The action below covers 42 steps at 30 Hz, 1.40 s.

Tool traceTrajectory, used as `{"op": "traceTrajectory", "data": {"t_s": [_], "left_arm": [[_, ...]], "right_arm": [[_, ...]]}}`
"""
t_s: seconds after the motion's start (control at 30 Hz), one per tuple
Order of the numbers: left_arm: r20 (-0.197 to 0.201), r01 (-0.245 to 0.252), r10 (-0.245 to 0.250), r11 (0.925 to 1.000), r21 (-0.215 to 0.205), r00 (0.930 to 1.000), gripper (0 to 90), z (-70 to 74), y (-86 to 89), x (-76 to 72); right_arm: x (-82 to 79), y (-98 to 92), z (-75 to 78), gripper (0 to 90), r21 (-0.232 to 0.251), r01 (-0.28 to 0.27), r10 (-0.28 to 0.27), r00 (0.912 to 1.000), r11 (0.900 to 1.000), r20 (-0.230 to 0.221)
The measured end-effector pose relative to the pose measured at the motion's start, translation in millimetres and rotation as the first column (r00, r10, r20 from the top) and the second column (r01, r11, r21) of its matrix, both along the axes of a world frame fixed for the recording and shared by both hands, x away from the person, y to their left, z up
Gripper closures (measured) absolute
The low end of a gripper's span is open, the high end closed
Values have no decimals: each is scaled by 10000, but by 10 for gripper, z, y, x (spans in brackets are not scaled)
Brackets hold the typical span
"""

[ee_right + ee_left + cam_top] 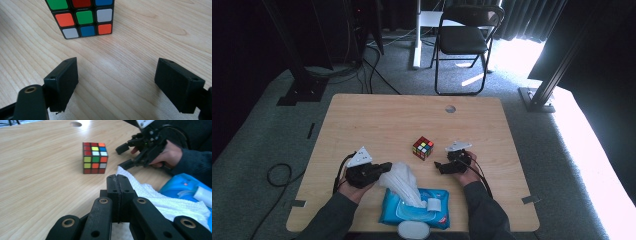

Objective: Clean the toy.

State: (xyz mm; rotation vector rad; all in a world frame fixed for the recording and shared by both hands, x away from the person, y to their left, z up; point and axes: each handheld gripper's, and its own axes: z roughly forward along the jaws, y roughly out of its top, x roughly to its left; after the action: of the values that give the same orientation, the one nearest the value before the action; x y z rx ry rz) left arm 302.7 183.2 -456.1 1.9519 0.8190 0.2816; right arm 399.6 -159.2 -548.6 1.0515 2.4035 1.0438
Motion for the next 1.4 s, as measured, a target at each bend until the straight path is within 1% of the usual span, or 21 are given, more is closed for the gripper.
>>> {"op": "traceTrajectory", "data": {"t_s": [0.2, 0.23, 0.33, 0.37, 0.4, 0.43, 0.47, 0.57, 0.67, 0.7, 0.8, 0.83, 0.93, 1.03, 1.1, 1.2, 1.23, 1.27, 1.3, 1.33, 1.4], "left_arm": [[26, -453, 453, 9989, 93, 9990, 899, 1, 40, 22], [12, -514, 513, 9987, 51, 9987, 899, 3, 53, 30], [70, -998, 998, 9950, 12, 9950, 899, 13, 89, 38], [-20, -1117, 1116, 9937, -117, 9937, 899, 17, 113, 46], [-145, -1066, 1063, 9939, -272, 9942, 899, 17, 132, 57], [-145, -1016, 1012, 9944, -273, 9948, 898, 16, 130, 55], [-136, -939, 936, 9952, -276, 9955, 897, 11, 112, 46], [-188, -404, 397, 9984, -395, 9990, 895, -10, 10, 22], [-398, 306, -326, 9983, -504, 9987, 890, -45, -115, -10], [-487, 536, -556, 9977, -410, 9973, 888, -59, -163, -18], [-754, 1018, -1031, 9946, -205, 9918, 886, -108, -295, -54], [-855, 1254, -1257, 9921, -95, 9884, 885, -127, -350, -74], [-1025, 1725, -1714, 9850, 17, 9799, 864, -144, -433, -116], [-1101, 2129, -2106, 9770, 98, 9714, 815, -132, -481, -156], [-1189, 2364, -2341, 9717, 51, 9649, 781, -128, -490, -173], [-1285, 2594, -2571, 9658, 7, 9578, 693, -153, -512, -207], [-1285, 2594, -2571, 9658, 7, 9578, 666, -153, -512, -207], [-1273, 2608, -2565, 9652, 179, 9581, 666, -178, -524, -224], [-1298, 2628, -2581, 9647, 197, 9574, 584, -188, -524, -229], [-1322, 2653, -2605, 9639, 198, 9564, 552, -196, -521, -235], [-1318, 2630, -2582, 9646, 199, 9571, 498, -206, -514, -243]], "right_arm": [[0, 0, 0, 187, 8, -5, 5, 10000, 10000, 4], [1, 0, 0, 187, 6, -7, 7, 10000, 10000, 7], [0, 1, 0, 187, 9, 4, -4, 10000, 10000, -1], [1, 0, -1, 187, 7, -9, 9, 10000, 10000, 10], [0, 0, 0, 187, 5, 2, -2, 10000, 10000, 0], [0, 0, -1, 187, 9, -7, 7, 10000, 10000, 8], [0, 0, 0, 187, 5, 1, -1, 10000, 10000, 0], [0, 0, -1, 187, 7, -5, 5, 10000, 10000, 8], [0, 0, -1, 187, 9, -4, 4, 10000, 10000, 8], [0, 0, -1, 187, 9, -4, 4, 10000, 10000, 7], [0, 0, 0, 187, 10, 4, -4, 10000, 10000, -1], [0, 0, -1, 187, 9, -4, 4, 10000, 10000, 7], [0, 0, -1, 187, 8, -6, 6, 10000, 10000, 8], [0, 0, -1, 187, 7, -5, 5, 10000, 10000, 9], [1, 0, -1, 187, 2, -6, 6, 10000, 10000, 11], [1, 0, -1, 187, 3, -6, 6, 10000, 10000, 10], [1, 0, -1, 187, 3, -6, 6, 10000, 10000, 10], [1, 0, -1, 187, 2, -7, 7, 10000, 10000, 12], [1, 0, -1, 187, 3, -6, 6, 10000, 10000, 12], [1, 0, -1, 187, 2, -8, 8, 10000, 10000, 13], [1, 0, -1, 187, 4, -8, 8, 10000, 10000, 11]]}}
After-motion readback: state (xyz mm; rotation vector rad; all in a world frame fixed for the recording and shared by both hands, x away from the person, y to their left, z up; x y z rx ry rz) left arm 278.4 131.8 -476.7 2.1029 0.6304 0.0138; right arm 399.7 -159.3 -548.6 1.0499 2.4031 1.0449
